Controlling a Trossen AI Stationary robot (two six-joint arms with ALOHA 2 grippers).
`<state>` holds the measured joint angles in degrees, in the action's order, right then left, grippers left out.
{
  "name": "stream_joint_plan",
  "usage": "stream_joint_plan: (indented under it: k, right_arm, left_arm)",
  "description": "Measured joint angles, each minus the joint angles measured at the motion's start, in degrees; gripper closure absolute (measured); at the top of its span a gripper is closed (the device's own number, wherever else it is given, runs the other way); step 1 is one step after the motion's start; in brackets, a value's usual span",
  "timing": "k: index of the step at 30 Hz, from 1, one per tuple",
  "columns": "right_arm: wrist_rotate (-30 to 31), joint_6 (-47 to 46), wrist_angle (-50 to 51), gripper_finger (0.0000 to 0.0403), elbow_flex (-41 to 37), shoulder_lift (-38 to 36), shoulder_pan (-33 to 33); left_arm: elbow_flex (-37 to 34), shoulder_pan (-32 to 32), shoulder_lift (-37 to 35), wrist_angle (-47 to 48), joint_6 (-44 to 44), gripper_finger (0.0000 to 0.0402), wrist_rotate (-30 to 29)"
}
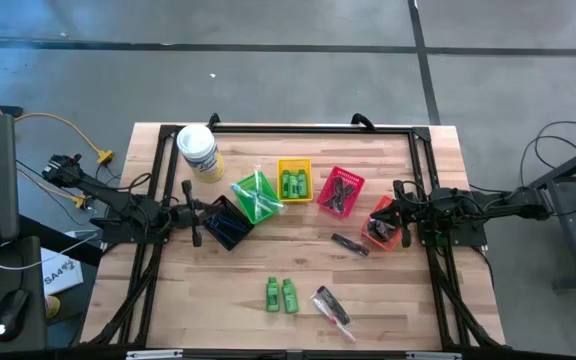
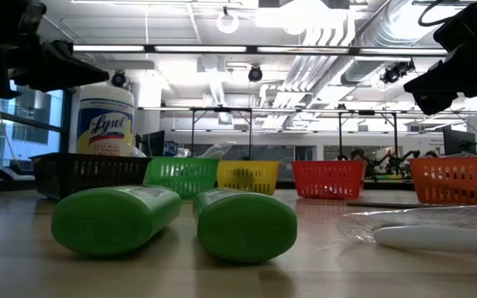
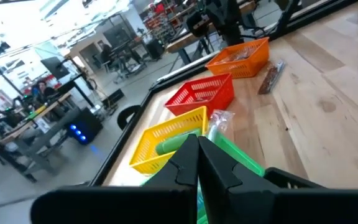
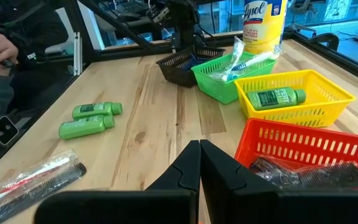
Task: Pick & Place Travel size toiletries
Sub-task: Put the black hair comb into the red bin
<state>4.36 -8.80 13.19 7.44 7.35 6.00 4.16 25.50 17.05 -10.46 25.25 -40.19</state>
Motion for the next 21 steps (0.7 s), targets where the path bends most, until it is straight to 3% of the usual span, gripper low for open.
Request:
stream_joint_plan:
  k: [6,15,21]
  right_arm:
    - [1.21,-0.22,-0.04,0.0401,0.00,-0.02,0.00]
    - [1.70,-0.39,-1.11,0.0401,0.00,-0.02,-0.02]
    - [1.68,-0.39,-2.48,0.0401,0.00,-0.02,-0.02]
  left_arm:
    - [0.00,0.00,0.04,-1.57,-3.59,0.0401,3.38]
    - [3.15,-0.44,1.57,-3.02,-14.54,0.0401,2.75]
    - [4.00,-8.99,7.14,-0.93,-14.88,0.0402,3.45]
